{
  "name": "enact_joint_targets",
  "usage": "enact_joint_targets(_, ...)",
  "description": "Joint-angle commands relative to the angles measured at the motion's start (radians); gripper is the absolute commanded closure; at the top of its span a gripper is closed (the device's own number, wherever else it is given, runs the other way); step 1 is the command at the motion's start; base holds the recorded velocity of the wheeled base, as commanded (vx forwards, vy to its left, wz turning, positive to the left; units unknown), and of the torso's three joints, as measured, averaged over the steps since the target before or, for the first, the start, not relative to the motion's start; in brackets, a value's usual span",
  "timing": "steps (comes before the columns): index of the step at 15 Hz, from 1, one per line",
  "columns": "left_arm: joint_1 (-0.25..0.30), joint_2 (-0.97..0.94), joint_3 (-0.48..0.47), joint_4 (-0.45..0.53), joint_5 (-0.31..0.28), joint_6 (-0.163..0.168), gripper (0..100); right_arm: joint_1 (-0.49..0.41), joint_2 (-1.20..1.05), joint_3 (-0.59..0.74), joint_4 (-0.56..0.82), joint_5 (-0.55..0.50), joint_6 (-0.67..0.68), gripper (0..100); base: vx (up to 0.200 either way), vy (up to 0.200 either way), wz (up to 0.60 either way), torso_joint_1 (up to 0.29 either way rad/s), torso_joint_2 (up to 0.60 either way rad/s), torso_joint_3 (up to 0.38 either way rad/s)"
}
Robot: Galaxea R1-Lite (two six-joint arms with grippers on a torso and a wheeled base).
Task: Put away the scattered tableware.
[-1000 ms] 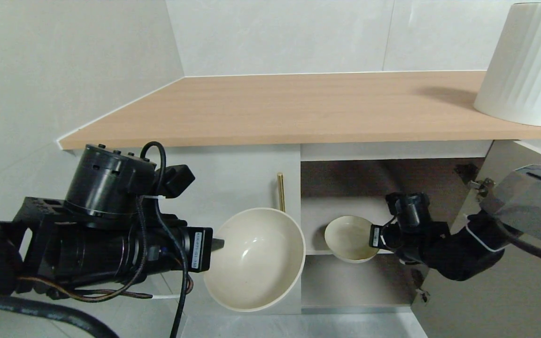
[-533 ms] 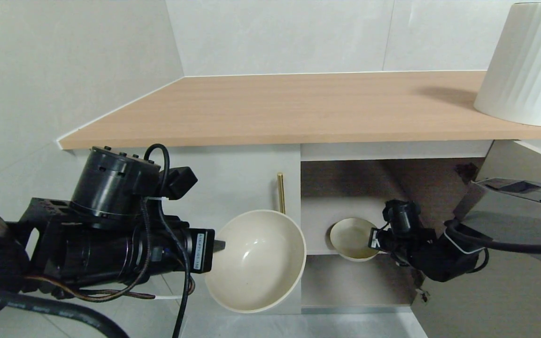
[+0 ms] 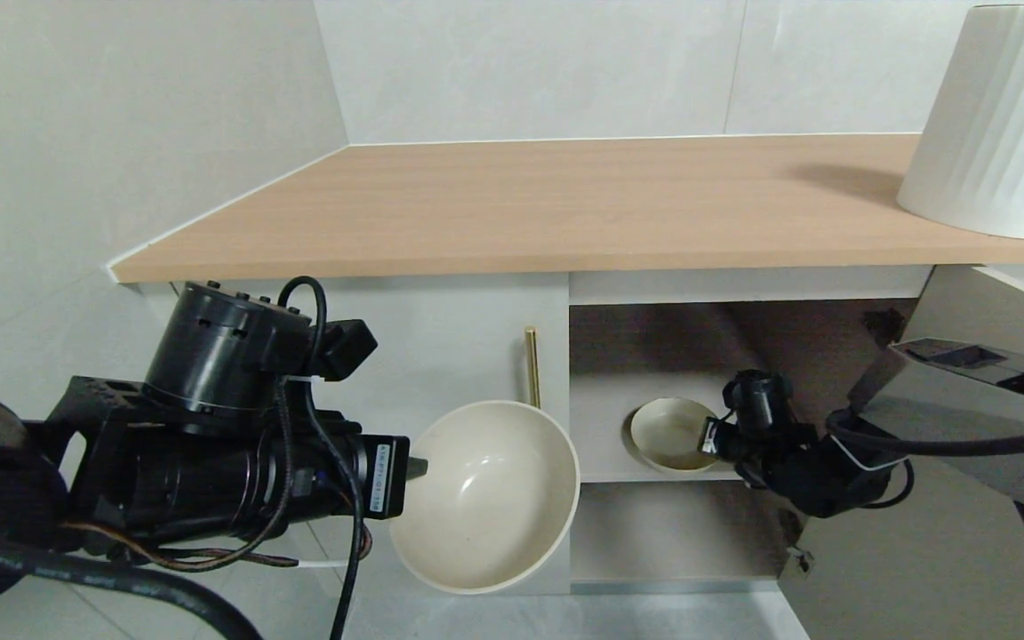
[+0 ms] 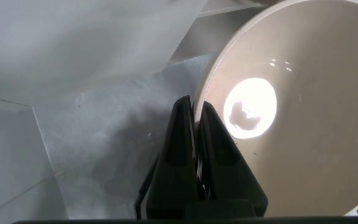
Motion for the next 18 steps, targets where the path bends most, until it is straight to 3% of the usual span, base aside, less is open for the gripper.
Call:
enact_joint_targets(1, 0.0, 0.005, 0.0, 0.0, 0.0, 0.0, 100, -0.008, 0.014, -0.021, 0.0, 0.0, 0.007, 100, 0.0, 0.0, 0.0, 0.0, 0.0, 0.0)
enact_joint_targets(11, -0.002, 0.01, 0.0, 0.0, 0.0, -0.002, 100, -0.024, 0.033, -0.075, 0.026, -0.035, 0.019, 100, 0.0, 0.0, 0.0, 0.0, 0.0, 0.0)
enact_joint_targets(12, -0.002, 0.01, 0.0, 0.0, 0.001, 0.0, 100, -0.024, 0.033, -0.083, 0.026, -0.037, 0.019, 0, 0.0, 0.0, 0.0, 0.0, 0.0, 0.0)
enact_joint_targets(18, -0.014, 0.051, -0.006, -0.003, 0.012, -0.002, 100, -0.024, -0.019, -0.049, 0.029, -0.038, 0.034, 0, 0.0, 0.0, 0.0, 0.0, 0.0, 0.0)
